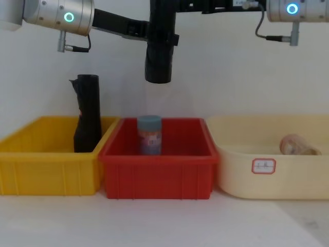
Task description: Pick up the garbage bag with the one hand and transfer it to the other hand.
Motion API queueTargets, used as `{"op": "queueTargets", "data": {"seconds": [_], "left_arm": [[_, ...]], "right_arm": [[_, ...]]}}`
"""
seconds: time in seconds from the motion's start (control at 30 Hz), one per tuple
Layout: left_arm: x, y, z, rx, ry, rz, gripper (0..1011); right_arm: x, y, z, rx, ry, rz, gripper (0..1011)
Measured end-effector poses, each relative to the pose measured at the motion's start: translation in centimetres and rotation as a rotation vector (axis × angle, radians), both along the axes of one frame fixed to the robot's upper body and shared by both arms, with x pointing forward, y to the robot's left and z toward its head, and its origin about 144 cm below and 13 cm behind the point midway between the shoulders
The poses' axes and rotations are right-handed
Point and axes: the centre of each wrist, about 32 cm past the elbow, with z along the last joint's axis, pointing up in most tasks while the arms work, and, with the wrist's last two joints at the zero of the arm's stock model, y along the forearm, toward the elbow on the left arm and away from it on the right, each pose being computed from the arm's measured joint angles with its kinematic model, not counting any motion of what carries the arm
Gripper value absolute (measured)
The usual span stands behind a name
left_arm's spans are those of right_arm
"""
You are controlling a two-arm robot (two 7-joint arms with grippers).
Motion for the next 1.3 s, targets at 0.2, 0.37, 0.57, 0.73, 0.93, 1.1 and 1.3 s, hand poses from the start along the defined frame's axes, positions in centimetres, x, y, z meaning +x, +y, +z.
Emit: {"op": "queueTargets", "data": {"seconds": [0.2,0.37,0.57,0.73,0.93,1.1,1.3], "left_arm": [[0.0,0.0,0.0,0.0,0.0,0.0,471],[0.0,0.0,0.0,0.0,0.0,0.0,471],[0.0,0.0,0.0,0.0,0.0,0.0,471],[0.0,0.0,0.0,0.0,0.0,0.001,471],[0.0,0.0,0.0,0.0,0.0,0.001,471],[0.0,0.0,0.0,0.0,0.0,0.001,471],[0.0,0.0,0.0,0.0,0.0,0.001,471]], "right_arm": [[1.2,0.5,-0.1,-0.011,0.006,0.006,1000],[1.8,0.7,-0.2,-0.007,0.01,0.014,1000],[2.5,0.9,-0.1,0.002,0.015,0.024,1000],[3.1,1.1,0.0,0.016,0.015,0.037,999],[3.8,1.3,-0.2,0.03,0.022,0.048,1000],[4.2,1.6,-0.3,0.04,0.027,0.059,1000],[4.4,1.8,-0.3,0.045,0.027,0.069,1000]]}}
